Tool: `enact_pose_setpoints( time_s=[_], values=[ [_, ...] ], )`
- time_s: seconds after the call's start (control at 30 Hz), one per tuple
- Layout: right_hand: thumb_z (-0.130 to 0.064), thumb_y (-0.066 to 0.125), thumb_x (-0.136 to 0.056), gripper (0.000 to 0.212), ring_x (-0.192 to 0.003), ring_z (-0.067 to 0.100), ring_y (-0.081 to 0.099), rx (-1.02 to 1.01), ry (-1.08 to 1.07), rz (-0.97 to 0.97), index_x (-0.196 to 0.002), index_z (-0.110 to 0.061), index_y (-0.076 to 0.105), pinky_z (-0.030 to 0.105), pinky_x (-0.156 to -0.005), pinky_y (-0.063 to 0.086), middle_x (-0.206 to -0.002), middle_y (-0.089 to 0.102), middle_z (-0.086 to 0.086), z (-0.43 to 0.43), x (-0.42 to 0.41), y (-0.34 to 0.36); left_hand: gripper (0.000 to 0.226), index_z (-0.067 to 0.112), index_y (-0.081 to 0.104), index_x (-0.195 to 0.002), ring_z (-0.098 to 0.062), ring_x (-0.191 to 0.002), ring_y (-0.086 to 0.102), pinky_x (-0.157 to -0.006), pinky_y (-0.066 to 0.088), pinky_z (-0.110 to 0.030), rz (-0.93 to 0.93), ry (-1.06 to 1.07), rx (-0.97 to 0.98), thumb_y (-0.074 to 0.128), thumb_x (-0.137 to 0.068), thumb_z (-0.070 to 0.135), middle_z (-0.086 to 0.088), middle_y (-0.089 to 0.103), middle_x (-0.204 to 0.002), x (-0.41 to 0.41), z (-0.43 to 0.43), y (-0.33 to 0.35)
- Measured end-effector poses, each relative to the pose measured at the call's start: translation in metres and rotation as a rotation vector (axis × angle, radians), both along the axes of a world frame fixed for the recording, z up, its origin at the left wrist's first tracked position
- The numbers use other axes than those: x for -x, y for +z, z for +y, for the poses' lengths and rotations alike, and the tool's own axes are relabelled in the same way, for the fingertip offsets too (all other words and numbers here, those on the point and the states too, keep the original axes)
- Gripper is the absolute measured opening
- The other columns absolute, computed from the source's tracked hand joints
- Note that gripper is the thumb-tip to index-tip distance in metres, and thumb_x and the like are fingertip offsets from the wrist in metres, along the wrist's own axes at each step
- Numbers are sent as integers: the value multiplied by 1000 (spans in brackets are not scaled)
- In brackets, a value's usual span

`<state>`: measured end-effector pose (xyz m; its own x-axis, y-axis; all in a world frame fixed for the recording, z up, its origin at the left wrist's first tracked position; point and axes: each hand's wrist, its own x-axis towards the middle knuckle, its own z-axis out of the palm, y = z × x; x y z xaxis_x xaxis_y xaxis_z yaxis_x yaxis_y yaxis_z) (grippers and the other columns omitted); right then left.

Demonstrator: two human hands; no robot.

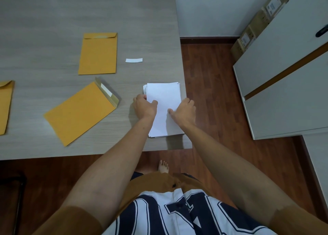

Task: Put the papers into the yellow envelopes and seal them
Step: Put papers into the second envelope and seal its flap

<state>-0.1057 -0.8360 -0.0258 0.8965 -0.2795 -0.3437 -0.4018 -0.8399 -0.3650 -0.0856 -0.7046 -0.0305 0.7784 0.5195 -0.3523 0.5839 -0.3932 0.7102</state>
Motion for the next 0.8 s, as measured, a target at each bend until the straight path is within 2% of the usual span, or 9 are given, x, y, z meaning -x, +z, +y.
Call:
enact_pose_setpoints(
  time_s=[0.1, 0.17, 0.27, 0.37, 0.47, 0.57, 0.67, 0.8],
  values=[
    [-48, 70, -84, 73, -119, 31, 49, -3, -1, 3, -132, -4, 39, 37, -97, 46, -133, 45, 15, 0, 0, 1, 27, 8, 61, -105, -26, -101, 61, -88, 51, -37, -5, -16, -4, 70, -80, 12, -7, 60, -117, 2, 1, -2],
    [-48, 71, -83, 73, -120, 31, 49, -15, -10, 10, -133, -4, 39, 37, -97, 46, -134, 44, 14, 0, 0, 1, 24, 8, 61, -101, -25, -98, 63, -88, 52, -38, -14, -14, 8, 70, -78, 11, -7, 63, -111, 3, 2, -3],
    [-47, 71, -83, 73, -120, 31, 49, -28, -20, 16, -133, -5, 39, 37, -96, 46, -133, 44, 14, -1, 0, 1, 21, 12, 57, -91, -22, -85, 63, -73, 51, -31, -19, -26, 42, 72, -76, 13, 3, 63, -90, 3, 3, -1],
    [-47, 71, -82, 72, -118, 31, 49, -29, -23, 11, -131, -4, 39, 36, -94, 46, -132, 45, 14, 0, 0, 0, 28, 14, 51, -89, -18, -73, 59, -58, 42, -25, -15, -37, 93, 74, -74, 15, 12, 54, -74, 4, 2, 4],
    [-47, 71, -82, 73, -119, 30, 49, -24, -23, 11, -133, -4, 39, 36, -94, 47, -133, 45, 13, 0, 0, 0, 31, 14, 50, -94, -18, -75, 59, -62, 43, -26, 14, -66, 97, 74, -75, 13, 6, 58, -82, 4, 1, 6],
    [-46, 71, -83, 72, -118, 31, 48, -34, -17, -4, -131, -4, 39, 36, -91, 46, -131, 44, 13, -1, 2, -1, 35, 14, 58, -105, -17, -80, 60, -68, 45, -24, 36, -102, 137, 76, -76, 16, 3, 62, -94, 2, 1, 9],
    [-45, 73, -81, 68, -116, 28, 48, -99, -22, -40, -127, -7, 42, 35, -91, 46, -129, 45, 10, -6, 5, -5, 24, 18, 66, -94, -18, -82, 65, -66, 48, -23, 72, -173, 193, 79, -75, 23, 0, 70, -96, -1, -2, 11],
    [-46, 74, -78, 61, -114, 22, 47, -174, -39, -93, -121, -13, 46, 31, -92, 46, -123, 46, 4, -11, 9, -10, 27, 10, 66, -104, -27, -94, 67, -81, 55, -33, 93, -193, 241, 76, -81, 21, -8, 71, -105, -3, -7, 13]
  ],
)
